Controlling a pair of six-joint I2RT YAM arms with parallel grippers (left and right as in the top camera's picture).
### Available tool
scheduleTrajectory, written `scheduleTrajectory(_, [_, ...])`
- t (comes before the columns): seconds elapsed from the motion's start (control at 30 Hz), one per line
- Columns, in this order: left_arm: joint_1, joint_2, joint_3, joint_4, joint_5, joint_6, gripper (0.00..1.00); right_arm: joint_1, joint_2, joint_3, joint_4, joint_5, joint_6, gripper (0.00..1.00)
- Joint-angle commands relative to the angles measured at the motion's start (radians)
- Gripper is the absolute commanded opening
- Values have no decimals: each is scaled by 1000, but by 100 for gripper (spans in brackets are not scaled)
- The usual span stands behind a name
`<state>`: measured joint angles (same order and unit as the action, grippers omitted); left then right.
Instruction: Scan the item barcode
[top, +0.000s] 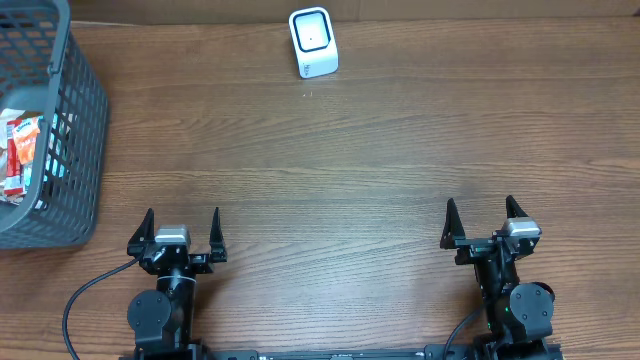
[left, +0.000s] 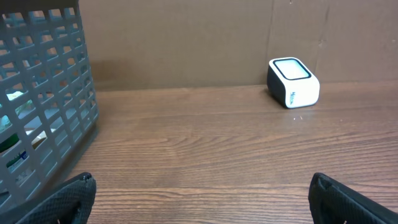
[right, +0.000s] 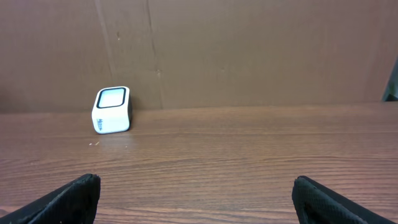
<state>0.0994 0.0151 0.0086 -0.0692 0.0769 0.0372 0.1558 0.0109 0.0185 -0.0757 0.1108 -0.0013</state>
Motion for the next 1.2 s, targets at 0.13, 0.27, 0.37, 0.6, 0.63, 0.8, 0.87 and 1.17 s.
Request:
scheduleTrajectory(0.13, [-4, -10, -4, -3, -7, 23, 100, -4, -8, -11, 3, 0, -6, 100])
scheduleTrajectory(0.27, [-4, -10, -3, -3, -7, 23, 100, -4, -8, -11, 3, 0, -6, 100])
scheduleTrajectory(0.37, [-4, -10, -4, -3, -7, 23, 100, -4, -8, -11, 3, 0, -6, 100])
scheduleTrajectory(0.6, [-4, -10, -4, -3, -7, 23, 100, -4, -8, -11, 2, 0, -6, 100])
scheduleTrajectory(0.63, [-4, -10, -3, -3, -7, 23, 100, -4, -8, -11, 2, 0, -6, 100])
scheduleTrajectory(0.8, [-4, -10, -4, -3, -7, 23, 100, -4, -8, -11, 3, 0, -6, 100])
scheduleTrajectory(0.87, [-4, -10, -3, -3, -7, 23, 100, -4, -8, -11, 3, 0, -6, 100])
scheduleTrajectory(1.17, [-5, -10, -3, -2, 6, -64, 100, -4, -8, -11, 3, 0, -6, 100])
